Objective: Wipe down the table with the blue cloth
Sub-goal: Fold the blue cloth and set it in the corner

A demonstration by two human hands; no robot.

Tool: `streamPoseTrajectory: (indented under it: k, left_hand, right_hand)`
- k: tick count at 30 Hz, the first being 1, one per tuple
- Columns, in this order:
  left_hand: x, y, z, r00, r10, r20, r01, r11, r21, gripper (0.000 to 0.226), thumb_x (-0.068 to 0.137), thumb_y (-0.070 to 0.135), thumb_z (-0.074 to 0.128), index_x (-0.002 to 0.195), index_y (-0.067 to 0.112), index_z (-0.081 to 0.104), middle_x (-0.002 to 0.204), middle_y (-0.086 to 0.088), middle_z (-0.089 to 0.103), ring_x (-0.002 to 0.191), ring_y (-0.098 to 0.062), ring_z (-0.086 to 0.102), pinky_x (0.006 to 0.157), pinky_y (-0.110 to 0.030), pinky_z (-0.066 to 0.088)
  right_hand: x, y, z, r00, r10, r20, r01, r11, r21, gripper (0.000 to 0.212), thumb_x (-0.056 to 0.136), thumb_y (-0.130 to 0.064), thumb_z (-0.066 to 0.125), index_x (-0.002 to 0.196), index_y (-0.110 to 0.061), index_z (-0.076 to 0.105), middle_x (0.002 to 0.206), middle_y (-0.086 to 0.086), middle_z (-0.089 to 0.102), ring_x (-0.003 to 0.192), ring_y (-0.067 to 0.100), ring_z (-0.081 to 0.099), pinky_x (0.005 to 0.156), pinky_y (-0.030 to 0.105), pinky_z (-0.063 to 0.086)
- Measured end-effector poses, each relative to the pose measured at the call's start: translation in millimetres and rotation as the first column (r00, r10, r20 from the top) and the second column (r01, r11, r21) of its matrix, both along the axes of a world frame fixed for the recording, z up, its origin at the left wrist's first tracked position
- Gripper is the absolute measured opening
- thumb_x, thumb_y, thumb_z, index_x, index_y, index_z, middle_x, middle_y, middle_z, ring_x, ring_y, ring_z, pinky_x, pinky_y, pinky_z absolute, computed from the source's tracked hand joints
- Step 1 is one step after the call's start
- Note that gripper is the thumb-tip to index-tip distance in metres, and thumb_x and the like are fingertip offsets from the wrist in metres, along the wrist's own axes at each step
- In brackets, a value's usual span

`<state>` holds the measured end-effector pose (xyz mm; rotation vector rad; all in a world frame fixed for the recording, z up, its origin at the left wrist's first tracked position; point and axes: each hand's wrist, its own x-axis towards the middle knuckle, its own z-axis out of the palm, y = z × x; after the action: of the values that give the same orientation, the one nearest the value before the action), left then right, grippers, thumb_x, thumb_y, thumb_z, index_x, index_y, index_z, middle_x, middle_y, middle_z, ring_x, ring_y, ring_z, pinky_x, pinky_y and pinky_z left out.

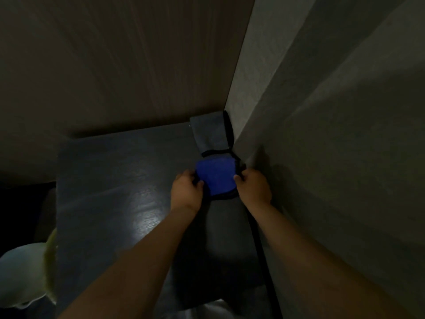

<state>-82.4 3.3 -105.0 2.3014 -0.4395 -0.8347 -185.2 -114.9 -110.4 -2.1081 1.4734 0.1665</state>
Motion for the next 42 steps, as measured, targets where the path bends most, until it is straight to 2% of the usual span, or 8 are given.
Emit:
streamPoseTrajectory:
  k: [6,9,12,16,22,28,35,42]
  left_hand:
    - [5,-12,1,0.985,0.166,-0.04,-0.164,0.985,0.056,0.022,0.088,0.015,0.066,0.107,0.003,0.067,0.106,-0.014,0.069,0.095,-0.023,0.063,0.076,-0.023,0.044]
    - [8,-16,0,0.986,0.163,-0.023,-0.159,0.979,0.126,0.015,0.086,0.017,0.067,0.099,0.011,0.068,0.102,-0.01,0.07,0.092,-0.023,0.064,0.077,-0.029,0.052]
    - [4,-18,2,0.989,0.145,0.029,-0.148,0.974,0.17,0.016,0.084,0.02,0.066,0.099,0.017,0.068,0.1,-0.008,0.071,0.091,-0.025,0.066,0.078,-0.033,0.055]
    - [-12,-23,11,0.985,0.174,-0.018,-0.171,0.98,0.104,0.02,0.08,0.021,0.067,0.1,0.021,0.069,0.096,-0.004,0.072,0.091,-0.023,0.066,0.079,-0.032,0.054]
    - [-14,-29,38,0.978,0.209,-0.014,-0.21,0.975,-0.079,0.011,0.077,0.022,0.072,0.084,0.024,0.064,0.076,0.01,0.066,0.076,-0.011,0.064,0.069,-0.022,0.05]
    - [36,-36,54,0.954,0.297,0.049,-0.285,0.944,-0.166,0.011,0.078,0.016,0.072,0.085,0.019,0.065,0.077,0.007,0.064,0.075,-0.011,0.06,0.072,-0.023,0.047]
    - [67,-60,50,0.954,0.291,0.067,-0.272,0.94,-0.206,0.009,0.083,0.015,0.069,0.09,0.016,0.065,0.079,0.008,0.061,0.072,-0.005,0.055,0.064,-0.016,0.039]
    - [81,-76,29,0.946,0.324,0.001,-0.315,0.922,-0.224,0.009,0.084,0.016,0.069,0.085,0.019,0.06,0.08,0.005,0.062,0.078,-0.01,0.059,0.071,-0.021,0.044]
  right_hand:
    - [13,-5,-10,0.995,-0.089,-0.041,0.093,0.989,0.119,0.033,0.092,-0.037,0.06,0.098,-0.005,0.067,0.096,0.01,0.066,0.09,0.025,0.064,0.064,0.025,0.04]
    - [11,-13,-9,0.993,-0.117,0.002,0.114,0.971,0.209,0.031,0.091,-0.029,0.063,0.067,-0.011,0.056,0.069,0.001,0.054,0.075,0.019,0.056,0.05,0.022,0.031]
    - [6,-16,-5,0.993,-0.113,0.024,0.106,0.975,0.196,0.036,0.09,-0.027,0.065,0.061,-0.019,0.045,0.065,-0.003,0.048,0.072,0.018,0.055,0.05,0.023,0.033]
    - [-6,-18,3,0.993,-0.108,0.037,0.104,0.991,0.086,0.019,0.089,-0.029,0.065,0.081,-0.013,0.06,0.082,0.003,0.061,0.079,0.021,0.061,0.064,0.028,0.041]
    - [-5,-22,40,0.989,-0.022,0.144,0.036,0.995,-0.095,0.016,0.09,-0.03,0.063,0.089,-0.015,0.059,0.088,0.004,0.065,0.08,0.021,0.062,0.068,0.034,0.05]
    - [61,-14,63,0.974,0.2,0.105,-0.155,0.931,-0.331,0.019,0.095,-0.028,0.056,0.108,-0.014,0.056,0.102,0.002,0.058,0.091,0.017,0.06,0.068,0.024,0.04]
    - [120,-22,49,0.933,0.361,-0.004,-0.278,0.712,-0.645,0.008,0.075,-0.003,0.07,0.077,-0.005,0.064,0.057,0.008,0.058,0.044,0.019,0.058,0.039,0.024,0.045]
    - [134,-40,43,0.898,0.413,-0.152,-0.407,0.645,-0.647,0.027,0.052,-0.005,0.091,0.067,-0.007,0.068,0.055,0.01,0.058,0.041,0.021,0.056,0.035,0.021,0.041]
